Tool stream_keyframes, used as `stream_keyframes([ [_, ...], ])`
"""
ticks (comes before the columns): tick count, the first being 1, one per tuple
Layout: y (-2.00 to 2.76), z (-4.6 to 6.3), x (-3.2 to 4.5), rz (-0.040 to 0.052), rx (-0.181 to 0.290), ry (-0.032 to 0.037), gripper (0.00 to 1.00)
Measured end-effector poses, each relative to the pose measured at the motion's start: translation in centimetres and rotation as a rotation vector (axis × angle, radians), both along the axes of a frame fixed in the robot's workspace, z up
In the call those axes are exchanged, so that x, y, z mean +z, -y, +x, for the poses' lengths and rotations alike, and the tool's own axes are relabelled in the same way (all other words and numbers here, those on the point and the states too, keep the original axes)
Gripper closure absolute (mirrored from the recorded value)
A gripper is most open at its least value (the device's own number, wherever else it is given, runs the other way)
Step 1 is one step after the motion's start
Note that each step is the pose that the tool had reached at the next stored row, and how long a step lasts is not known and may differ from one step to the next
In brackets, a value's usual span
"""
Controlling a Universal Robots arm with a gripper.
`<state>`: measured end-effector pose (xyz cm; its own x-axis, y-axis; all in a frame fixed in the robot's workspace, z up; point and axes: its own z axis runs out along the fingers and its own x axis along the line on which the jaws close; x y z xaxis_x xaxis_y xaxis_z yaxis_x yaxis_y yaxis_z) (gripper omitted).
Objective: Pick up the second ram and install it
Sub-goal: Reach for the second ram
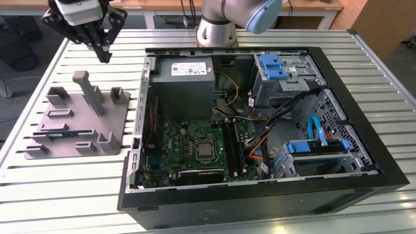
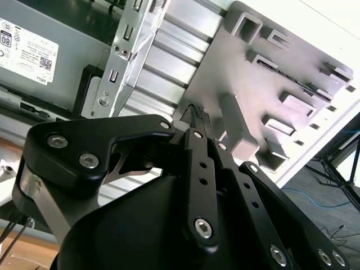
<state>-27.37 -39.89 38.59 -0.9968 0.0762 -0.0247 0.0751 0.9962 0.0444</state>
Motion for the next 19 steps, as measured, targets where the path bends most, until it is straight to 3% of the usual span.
stream_keyframes([
  [7, 0.0, -1.8, -0.25, -0.0001, 0.0, -0.0001, 0.9],
  [19, 0.0, -4.9, -1.34, 0.0, 0.0, 0.0, 0.9],
])
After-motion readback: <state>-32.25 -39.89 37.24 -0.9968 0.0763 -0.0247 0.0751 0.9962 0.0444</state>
